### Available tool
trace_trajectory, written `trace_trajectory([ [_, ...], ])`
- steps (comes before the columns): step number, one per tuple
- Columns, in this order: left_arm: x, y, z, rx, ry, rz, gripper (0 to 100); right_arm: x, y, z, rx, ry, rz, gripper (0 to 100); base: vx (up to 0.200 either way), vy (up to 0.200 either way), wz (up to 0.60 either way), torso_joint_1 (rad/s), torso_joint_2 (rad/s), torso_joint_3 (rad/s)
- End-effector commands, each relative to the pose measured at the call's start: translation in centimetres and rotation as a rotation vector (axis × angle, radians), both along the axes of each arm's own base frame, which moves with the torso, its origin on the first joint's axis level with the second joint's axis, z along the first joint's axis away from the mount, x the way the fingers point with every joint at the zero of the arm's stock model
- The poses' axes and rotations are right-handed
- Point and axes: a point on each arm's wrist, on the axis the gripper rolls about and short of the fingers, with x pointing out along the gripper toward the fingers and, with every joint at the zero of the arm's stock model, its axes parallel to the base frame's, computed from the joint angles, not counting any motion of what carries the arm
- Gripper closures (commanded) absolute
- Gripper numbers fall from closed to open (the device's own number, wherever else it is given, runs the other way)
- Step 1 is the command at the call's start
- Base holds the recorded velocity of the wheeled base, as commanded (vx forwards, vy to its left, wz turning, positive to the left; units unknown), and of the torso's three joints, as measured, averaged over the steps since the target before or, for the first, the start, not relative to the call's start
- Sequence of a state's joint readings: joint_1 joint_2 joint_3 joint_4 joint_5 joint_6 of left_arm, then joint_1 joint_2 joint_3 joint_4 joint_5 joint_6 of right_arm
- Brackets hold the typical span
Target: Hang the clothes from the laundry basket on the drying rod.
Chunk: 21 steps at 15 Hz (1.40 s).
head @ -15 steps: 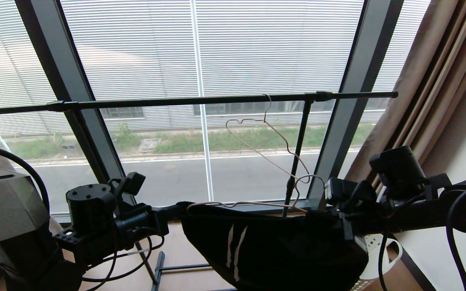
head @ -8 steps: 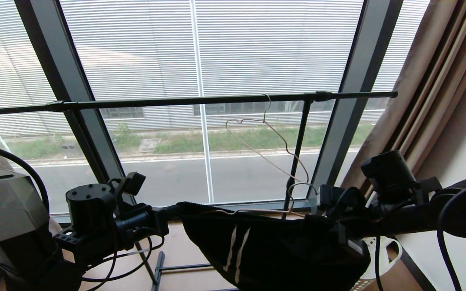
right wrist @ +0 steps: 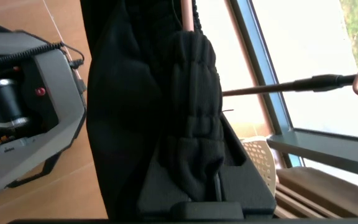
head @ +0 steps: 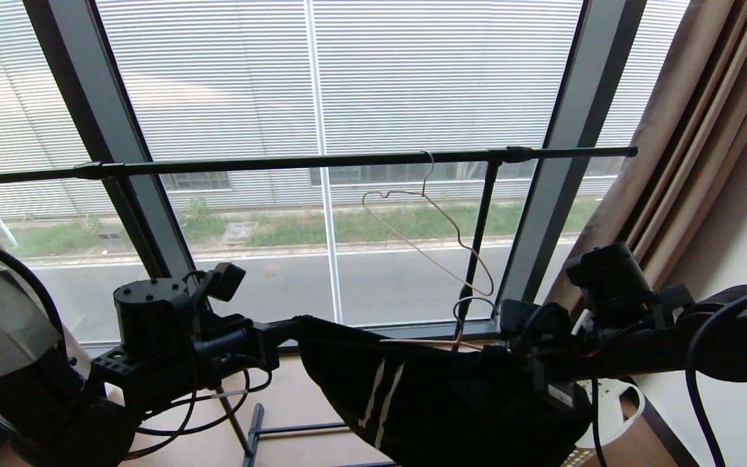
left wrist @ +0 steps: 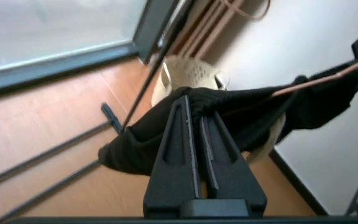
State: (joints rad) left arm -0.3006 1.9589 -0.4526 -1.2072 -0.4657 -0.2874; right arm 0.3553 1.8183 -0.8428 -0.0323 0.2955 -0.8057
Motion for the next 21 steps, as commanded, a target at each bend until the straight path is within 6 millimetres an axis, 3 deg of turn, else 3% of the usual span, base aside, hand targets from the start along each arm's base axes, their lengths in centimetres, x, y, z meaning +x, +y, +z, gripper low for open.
trace_trajectory([
  [1,0.4,-1.6,2.8,-0.015,-0.062,-0.045,100,0.0,0.1,-0.1,-0.001,0.002,0.003,100,0.000,0.000,0.00,0.000,0.00,0.000],
  [8,-0.5,-6.4,4.5,0.216,-0.092,-0.038,100,0.2,0.2,0.4,0.010,-0.013,-0.015,100,0.000,0.000,0.00,0.000,0.00,0.000],
  [18,-2.3,-9.6,8.7,0.392,-0.081,-0.045,100,0.0,0.1,1.8,0.064,-0.051,-0.061,100,0.000,0.000,0.00,0.000,0.00,0.000],
  [20,-2.1,-9.5,11.3,0.394,-0.079,-0.036,100,-0.1,0.2,1.5,-0.005,-0.072,-0.096,100,0.000,0.000,0.00,0.000,0.00,0.000],
  [21,-2.1,-9.5,11.6,0.395,-0.079,-0.034,100,-0.1,0.2,1.4,-0.010,-0.072,-0.100,100,0.000,0.000,0.00,0.000,0.00,0.000],
])
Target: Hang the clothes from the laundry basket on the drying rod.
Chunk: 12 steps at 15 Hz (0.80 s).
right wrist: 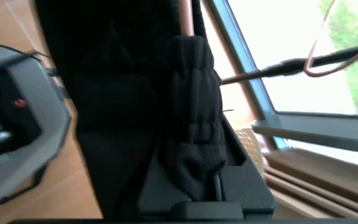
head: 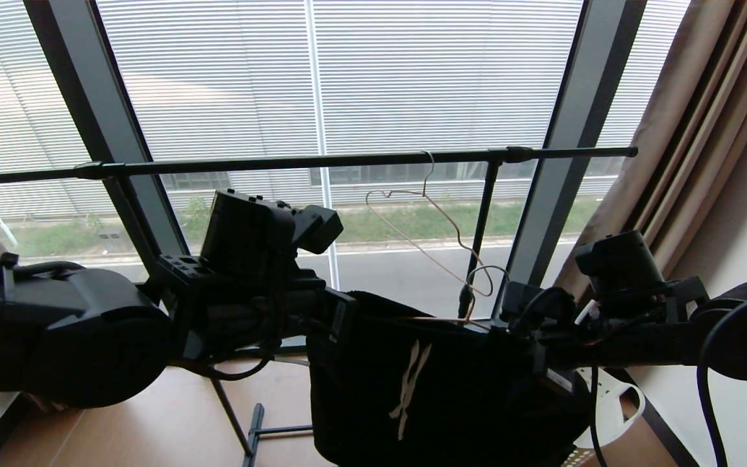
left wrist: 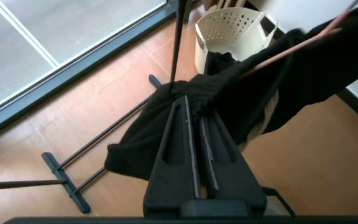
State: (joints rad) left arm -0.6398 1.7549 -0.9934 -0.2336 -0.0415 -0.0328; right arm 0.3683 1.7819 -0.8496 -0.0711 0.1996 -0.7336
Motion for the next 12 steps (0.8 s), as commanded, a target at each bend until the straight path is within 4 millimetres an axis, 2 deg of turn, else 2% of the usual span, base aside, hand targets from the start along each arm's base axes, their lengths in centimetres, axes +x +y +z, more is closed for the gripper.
trace_trajectory([
  [1,0.0,0.1,1.8,-0.034,-0.046,0.004,100,-0.1,0.1,0.0,-0.004,-0.001,0.001,100,0.000,0.000,0.00,0.000,0.00,0.000],
  [7,0.5,1.4,3.4,-0.049,-0.086,0.060,100,0.1,0.1,0.1,-0.025,-0.014,-0.018,100,0.000,0.000,0.00,0.000,0.00,0.000],
  [9,0.4,0.5,3.4,-0.045,-0.081,0.034,100,0.3,0.2,0.2,-0.009,-0.020,-0.022,100,0.000,0.000,0.00,0.000,0.00,0.000],
  [12,0.4,-1.8,2.1,0.002,-0.033,-0.004,100,0.5,0.4,0.4,0.050,-0.024,-0.050,100,0.000,0.000,0.00,0.000,0.00,0.000],
])
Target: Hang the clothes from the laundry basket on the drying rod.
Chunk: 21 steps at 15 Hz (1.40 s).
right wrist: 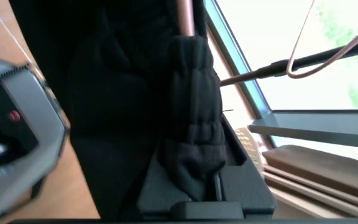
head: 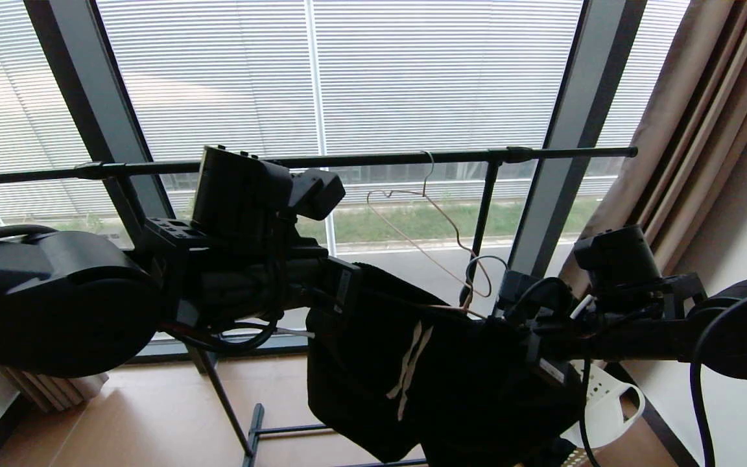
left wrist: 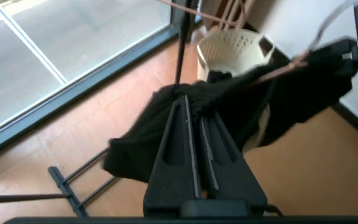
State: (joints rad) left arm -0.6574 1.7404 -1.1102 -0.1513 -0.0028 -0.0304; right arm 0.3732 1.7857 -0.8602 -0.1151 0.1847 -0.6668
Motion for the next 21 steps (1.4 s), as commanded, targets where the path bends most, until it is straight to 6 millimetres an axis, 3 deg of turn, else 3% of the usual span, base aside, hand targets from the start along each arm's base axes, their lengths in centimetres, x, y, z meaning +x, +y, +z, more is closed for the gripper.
trace_trajectory([
  [1,0.6,-1.8,-1.0,0.036,0.016,0.001,100,0.0,0.5,0.0,0.026,0.003,-0.003,100,0.000,0.000,0.00,0.000,0.00,0.000],
  [7,0.4,-4.0,-3.1,0.097,0.062,-0.009,100,-0.3,1.5,0.2,0.076,0.016,-0.020,100,0.000,0.000,0.00,0.000,0.00,0.000],
  [14,-0.9,-5.4,-2.8,0.086,0.056,-0.058,100,-0.6,2.2,0.2,0.075,0.017,-0.001,100,0.000,0.000,0.00,0.000,0.00,0.000],
  [18,-1.0,-5.8,-2.7,0.083,0.053,-0.069,100,-0.7,2.7,0.4,0.122,0.043,-0.038,100,0.000,0.000,0.00,0.000,0.00,0.000],
  [21,-0.8,-4.5,-3.8,0.112,0.084,-0.041,100,-0.9,2.2,1.2,0.196,0.064,-0.010,100,0.000,0.000,0.00,0.000,0.00,0.000],
])
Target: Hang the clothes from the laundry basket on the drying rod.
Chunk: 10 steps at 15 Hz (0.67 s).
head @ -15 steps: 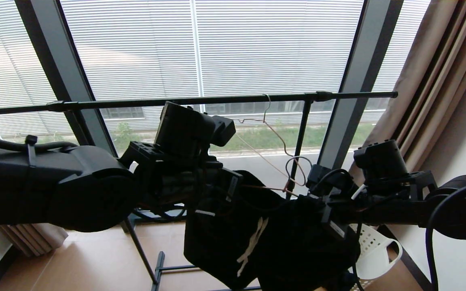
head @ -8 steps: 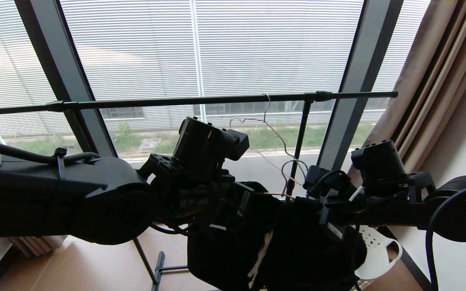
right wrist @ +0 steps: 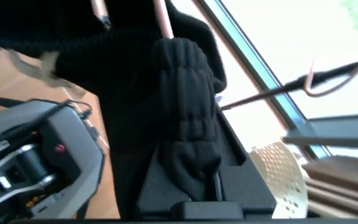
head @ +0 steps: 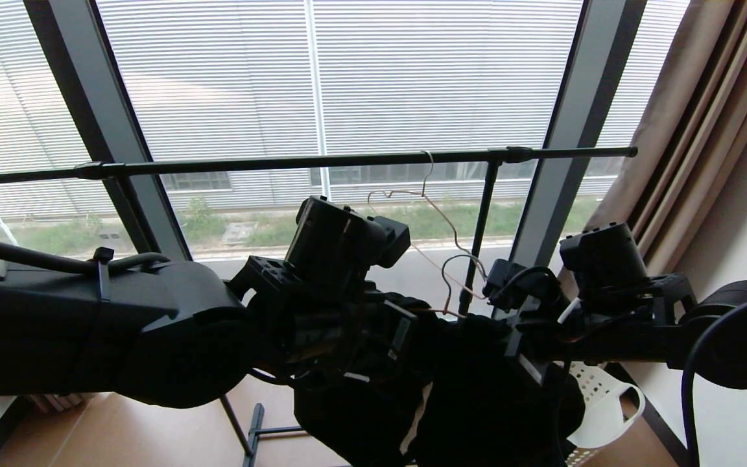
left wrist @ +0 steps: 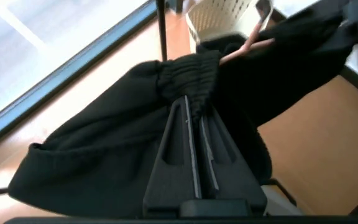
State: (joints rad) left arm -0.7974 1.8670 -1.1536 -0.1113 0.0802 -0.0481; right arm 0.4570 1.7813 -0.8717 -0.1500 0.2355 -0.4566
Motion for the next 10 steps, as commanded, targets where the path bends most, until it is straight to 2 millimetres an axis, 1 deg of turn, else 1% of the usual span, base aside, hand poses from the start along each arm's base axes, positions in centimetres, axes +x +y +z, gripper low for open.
trace_trajectory([
  [1,0.6,1.3,-0.4,0.014,0.011,0.036,100,-0.3,-0.7,0.9,0.066,0.002,0.043,100,0.000,0.000,0.00,0.000,0.00,0.000],
  [2,1.1,2.0,-0.5,0.015,0.012,0.066,100,-0.4,-1.1,1.2,0.111,0.013,0.081,100,0.000,0.000,0.00,0.000,0.00,0.000],
  [4,1.4,2.3,-0.4,0.011,0.009,0.077,100,-0.5,-1.4,1.4,0.138,0.015,0.101,100,0.000,0.000,0.00,0.000,0.00,0.000],
  [6,1.0,2.6,0.1,0.002,0.000,0.072,100,-0.5,-1.4,1.4,0.174,0.030,0.137,100,0.000,0.000,0.00,0.000,0.00,0.000],
  [10,-0.2,3.3,0.9,-0.002,-0.016,0.042,100,-0.3,-1.6,0.8,0.250,-0.008,0.193,100,0.000,0.000,0.00,0.000,0.00,0.000],
])
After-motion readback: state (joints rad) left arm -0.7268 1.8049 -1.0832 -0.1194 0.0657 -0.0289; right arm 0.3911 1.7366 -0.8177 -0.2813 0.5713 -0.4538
